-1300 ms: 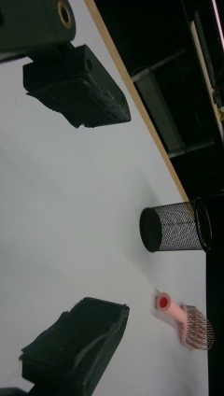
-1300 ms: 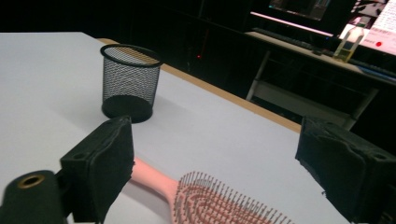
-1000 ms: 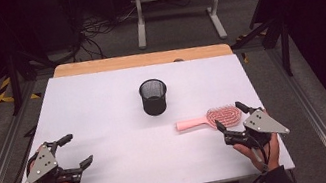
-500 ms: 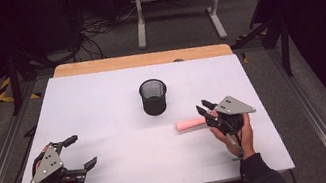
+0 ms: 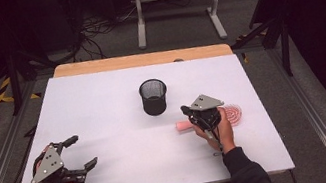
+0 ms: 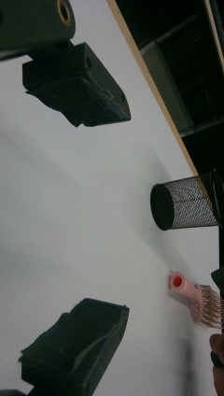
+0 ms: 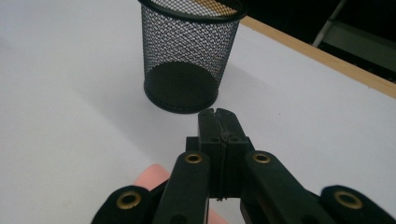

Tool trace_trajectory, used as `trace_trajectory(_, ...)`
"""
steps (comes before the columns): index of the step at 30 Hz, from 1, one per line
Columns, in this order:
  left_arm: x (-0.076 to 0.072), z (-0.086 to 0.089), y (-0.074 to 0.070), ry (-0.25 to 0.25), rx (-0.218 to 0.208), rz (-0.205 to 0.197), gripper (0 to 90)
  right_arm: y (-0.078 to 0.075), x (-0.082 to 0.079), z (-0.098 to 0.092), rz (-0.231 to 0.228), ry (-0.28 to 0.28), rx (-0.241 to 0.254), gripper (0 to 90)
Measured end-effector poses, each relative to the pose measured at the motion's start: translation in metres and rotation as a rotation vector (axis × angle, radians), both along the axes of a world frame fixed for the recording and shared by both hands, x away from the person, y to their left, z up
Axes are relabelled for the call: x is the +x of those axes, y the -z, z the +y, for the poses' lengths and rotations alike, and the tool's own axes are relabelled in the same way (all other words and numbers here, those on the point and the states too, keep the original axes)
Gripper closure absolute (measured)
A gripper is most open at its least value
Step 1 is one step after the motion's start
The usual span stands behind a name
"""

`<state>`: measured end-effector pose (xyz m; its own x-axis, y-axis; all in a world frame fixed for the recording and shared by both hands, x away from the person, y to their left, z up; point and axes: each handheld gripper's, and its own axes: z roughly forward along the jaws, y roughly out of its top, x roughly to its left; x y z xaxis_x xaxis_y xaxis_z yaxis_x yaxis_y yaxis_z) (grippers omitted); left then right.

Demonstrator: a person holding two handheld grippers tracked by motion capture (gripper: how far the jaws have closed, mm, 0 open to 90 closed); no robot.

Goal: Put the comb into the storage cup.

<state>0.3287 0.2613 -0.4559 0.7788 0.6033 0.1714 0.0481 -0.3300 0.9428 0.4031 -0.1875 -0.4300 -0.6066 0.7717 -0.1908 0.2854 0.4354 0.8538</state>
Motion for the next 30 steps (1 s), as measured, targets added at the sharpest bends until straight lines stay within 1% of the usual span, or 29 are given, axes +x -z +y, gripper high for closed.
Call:
trace_trajectory(2, 0.0, 0.0, 0.0, 0.001, -0.001, 0.0, 8.7, 0.004, 0.004, 0.003, 0.016, 0.006, -0.014, 89.9)
trace_trajectory(5, 0.0, -0.001, 0.001, 0.002, -0.009, 0.011, 8.5, 0.01, 0.009, 0.007, 0.044, 0.02, -0.028, 89.9)
trace_trajectory(7, 0.0, 0.0, 0.001, 0.006, -0.002, 0.01, 8.4, 0.016, 0.012, 0.009, 0.074, 0.038, -0.036, 89.9)
trace_trajectory(10, 0.001, -0.001, 0.002, 0.008, -0.005, 0.013, 8.5, 0.022, 0.015, 0.009, 0.109, 0.053, -0.044, 89.9)
trace_trajectory(13, 0.001, -0.001, 0.002, 0.012, -0.001, 0.018, 8.4, 0.026, 0.017, 0.01, 0.14, 0.045, -0.053, 89.9)
trace_trajectory(15, 0.001, -0.003, 0.003, 0.005, 0.005, 0.013, 8.4, 0.028, 0.017, 0.01, 0.164, 0.04, -0.066, 89.9)
trace_trajectory(19, 0.001, -0.003, 0.003, 0.002, 0.001, 0.012, 8.5, 0.027, 0.016, 0.008, 0.186, 0.013, -0.063, 90.0)
trace_trajectory(23, 0.002, -0.003, 0.004, -0.001, 0.003, 0.017, 8.5, 0.028, 0.02, 0.008, 0.202, 0.009, -0.067, 90.0)
trace_trajectory(25, 0.003, -0.004, 0.004, -0.005, 0.002, 0.019, 8.6, 0.031, 0.023, 0.01, 0.204, 0.02, -0.084, 90.0)
trace_trajectory(26, 0.002, -0.004, 0.004, -0.006, 0.0, 0.021, 8.6, 0.032, 0.023, 0.011, 0.207, 0.022, -0.084, 90.0)
trace_trajectory(28, 0.002, -0.004, 0.003, -0.007, 0.002, 0.014, 8.7, 0.033, 0.024, 0.012, 0.212, 0.013, -0.088, 90.0)
trace_trajectory(30, 0.002, -0.004, 0.004, -0.007, 0.003, 0.017, 8.8, 0.032, 0.022, 0.01, 0.231, 0.0, -0.078, 90.0)
